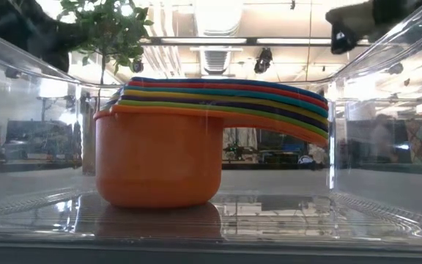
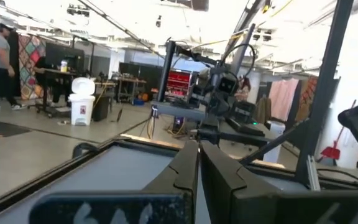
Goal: Nest measuring cups in basket
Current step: Return to Home Position
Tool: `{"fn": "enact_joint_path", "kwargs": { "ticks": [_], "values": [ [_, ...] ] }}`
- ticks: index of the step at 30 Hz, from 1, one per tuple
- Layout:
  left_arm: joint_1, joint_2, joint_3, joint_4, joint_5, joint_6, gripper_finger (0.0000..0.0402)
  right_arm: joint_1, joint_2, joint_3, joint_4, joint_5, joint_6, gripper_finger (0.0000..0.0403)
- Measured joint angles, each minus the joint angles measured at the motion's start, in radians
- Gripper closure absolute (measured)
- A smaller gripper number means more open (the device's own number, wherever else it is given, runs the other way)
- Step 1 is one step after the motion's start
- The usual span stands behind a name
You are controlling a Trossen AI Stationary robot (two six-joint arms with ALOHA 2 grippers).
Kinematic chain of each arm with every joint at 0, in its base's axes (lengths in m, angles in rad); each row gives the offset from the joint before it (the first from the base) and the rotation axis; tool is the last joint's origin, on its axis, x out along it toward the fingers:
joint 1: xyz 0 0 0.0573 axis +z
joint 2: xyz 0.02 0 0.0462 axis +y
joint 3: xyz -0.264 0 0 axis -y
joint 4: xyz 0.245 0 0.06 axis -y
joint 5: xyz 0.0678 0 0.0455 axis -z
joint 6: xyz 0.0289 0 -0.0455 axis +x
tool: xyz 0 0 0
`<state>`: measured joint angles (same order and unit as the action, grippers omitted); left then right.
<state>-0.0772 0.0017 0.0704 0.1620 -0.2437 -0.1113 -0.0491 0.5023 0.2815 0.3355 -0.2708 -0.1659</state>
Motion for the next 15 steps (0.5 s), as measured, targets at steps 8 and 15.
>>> {"fn": "enact_joint_path", "kwargs": {
  "ticks": [8, 15],
  "values": [
    [0.001, -0.001, -0.061, 0.037, 0.026, -0.009, 0.0402, -0.016, -0.074, -0.141, 0.082, 0.0, 0.039, 0.0394],
    [0.001, -0.002, -0.061, 0.03, 0.026, 0.017, 0.0401, -0.045, -0.234, -0.189, -0.013, 0.0, 0.06, 0.0394]
  ]
}}
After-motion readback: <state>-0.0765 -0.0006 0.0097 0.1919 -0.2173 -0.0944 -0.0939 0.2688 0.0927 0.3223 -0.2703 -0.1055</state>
